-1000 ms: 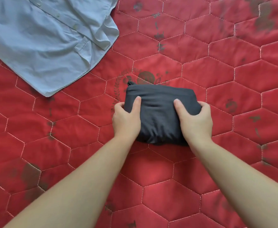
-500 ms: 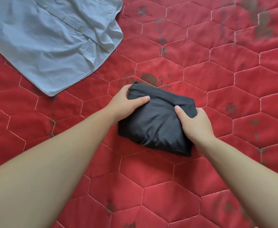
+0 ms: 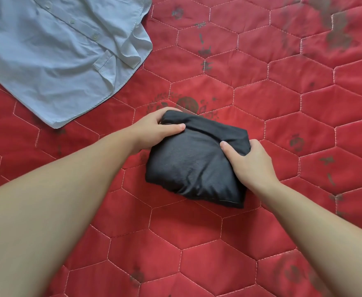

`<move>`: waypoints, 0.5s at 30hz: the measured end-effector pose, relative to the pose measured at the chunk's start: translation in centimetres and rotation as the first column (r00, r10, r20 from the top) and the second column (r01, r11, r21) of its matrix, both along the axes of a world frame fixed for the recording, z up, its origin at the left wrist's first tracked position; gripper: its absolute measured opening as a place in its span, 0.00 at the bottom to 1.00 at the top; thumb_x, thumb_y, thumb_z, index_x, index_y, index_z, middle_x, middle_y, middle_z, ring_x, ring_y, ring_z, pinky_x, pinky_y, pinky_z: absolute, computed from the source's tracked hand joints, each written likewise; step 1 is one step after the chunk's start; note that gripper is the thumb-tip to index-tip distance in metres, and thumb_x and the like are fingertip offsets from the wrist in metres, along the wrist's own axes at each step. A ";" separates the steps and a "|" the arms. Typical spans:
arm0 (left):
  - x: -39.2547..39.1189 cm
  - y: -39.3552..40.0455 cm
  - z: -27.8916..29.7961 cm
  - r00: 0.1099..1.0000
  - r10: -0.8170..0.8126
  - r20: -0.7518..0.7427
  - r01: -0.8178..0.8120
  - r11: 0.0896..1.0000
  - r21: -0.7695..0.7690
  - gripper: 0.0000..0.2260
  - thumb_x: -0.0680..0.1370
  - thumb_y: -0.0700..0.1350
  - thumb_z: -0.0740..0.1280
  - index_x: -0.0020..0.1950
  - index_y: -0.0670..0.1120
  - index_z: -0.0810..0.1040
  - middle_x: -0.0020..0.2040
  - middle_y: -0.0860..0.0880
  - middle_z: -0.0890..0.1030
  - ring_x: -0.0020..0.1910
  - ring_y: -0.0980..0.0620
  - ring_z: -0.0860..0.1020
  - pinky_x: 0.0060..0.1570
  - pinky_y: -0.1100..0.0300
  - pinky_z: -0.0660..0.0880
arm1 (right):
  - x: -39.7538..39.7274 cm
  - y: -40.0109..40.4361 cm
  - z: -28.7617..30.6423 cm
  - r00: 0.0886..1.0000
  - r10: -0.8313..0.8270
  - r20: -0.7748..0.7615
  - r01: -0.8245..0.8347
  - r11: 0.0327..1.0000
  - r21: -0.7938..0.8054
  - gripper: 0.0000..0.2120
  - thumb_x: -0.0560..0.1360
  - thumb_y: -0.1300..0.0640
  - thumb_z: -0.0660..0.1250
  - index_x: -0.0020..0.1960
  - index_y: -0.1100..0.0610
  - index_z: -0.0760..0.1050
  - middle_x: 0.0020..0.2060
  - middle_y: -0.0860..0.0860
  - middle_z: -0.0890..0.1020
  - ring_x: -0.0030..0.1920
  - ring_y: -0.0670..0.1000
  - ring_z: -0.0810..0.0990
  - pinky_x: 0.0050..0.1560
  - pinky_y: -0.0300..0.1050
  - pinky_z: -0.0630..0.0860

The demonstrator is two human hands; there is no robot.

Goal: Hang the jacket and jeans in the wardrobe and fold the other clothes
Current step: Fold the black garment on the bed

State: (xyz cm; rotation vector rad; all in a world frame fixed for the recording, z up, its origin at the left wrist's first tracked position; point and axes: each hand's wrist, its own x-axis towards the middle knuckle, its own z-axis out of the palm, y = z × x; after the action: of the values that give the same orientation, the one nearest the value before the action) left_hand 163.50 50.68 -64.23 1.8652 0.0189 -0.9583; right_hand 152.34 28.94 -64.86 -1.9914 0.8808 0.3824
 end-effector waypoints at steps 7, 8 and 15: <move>-2.3 -0.2 0.2 0.973 0.217 0.083 -0.219 0.975 0.026 0.08 0.77 0.53 0.70 0.48 0.49 0.83 0.45 0.55 0.85 0.43 0.60 0.82 0.45 0.64 0.77 | 0.1 0.0 0.3 0.999 0.041 -0.013 -0.041 0.999 -0.019 0.21 0.70 0.35 0.68 0.48 0.52 0.72 0.42 0.43 0.79 0.43 0.44 0.76 0.40 0.46 0.69; -2.5 -0.3 0.0 0.964 0.253 0.083 -0.258 0.964 0.061 0.12 0.76 0.56 0.69 0.45 0.48 0.83 0.44 0.54 0.85 0.41 0.59 0.82 0.44 0.62 0.77 | 0.0 0.0 0.3 0.999 0.047 -0.010 -0.048 0.999 -0.025 0.20 0.70 0.35 0.68 0.47 0.52 0.73 0.41 0.43 0.79 0.43 0.44 0.77 0.41 0.46 0.70; -2.2 -0.9 -0.5 0.844 0.511 -0.164 -0.484 0.856 0.182 0.11 0.76 0.56 0.70 0.49 0.49 0.80 0.51 0.53 0.82 0.51 0.52 0.80 0.55 0.57 0.75 | 0.0 1.0 0.3 0.996 0.063 0.060 -0.062 0.998 -0.019 0.19 0.74 0.36 0.63 0.43 0.53 0.71 0.37 0.44 0.78 0.42 0.49 0.77 0.44 0.49 0.71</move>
State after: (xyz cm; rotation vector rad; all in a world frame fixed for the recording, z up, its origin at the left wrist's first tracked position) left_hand 161.28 49.74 -64.69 1.7405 0.6830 -0.7863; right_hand 152.30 29.95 -64.60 -2.0390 0.7881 0.3497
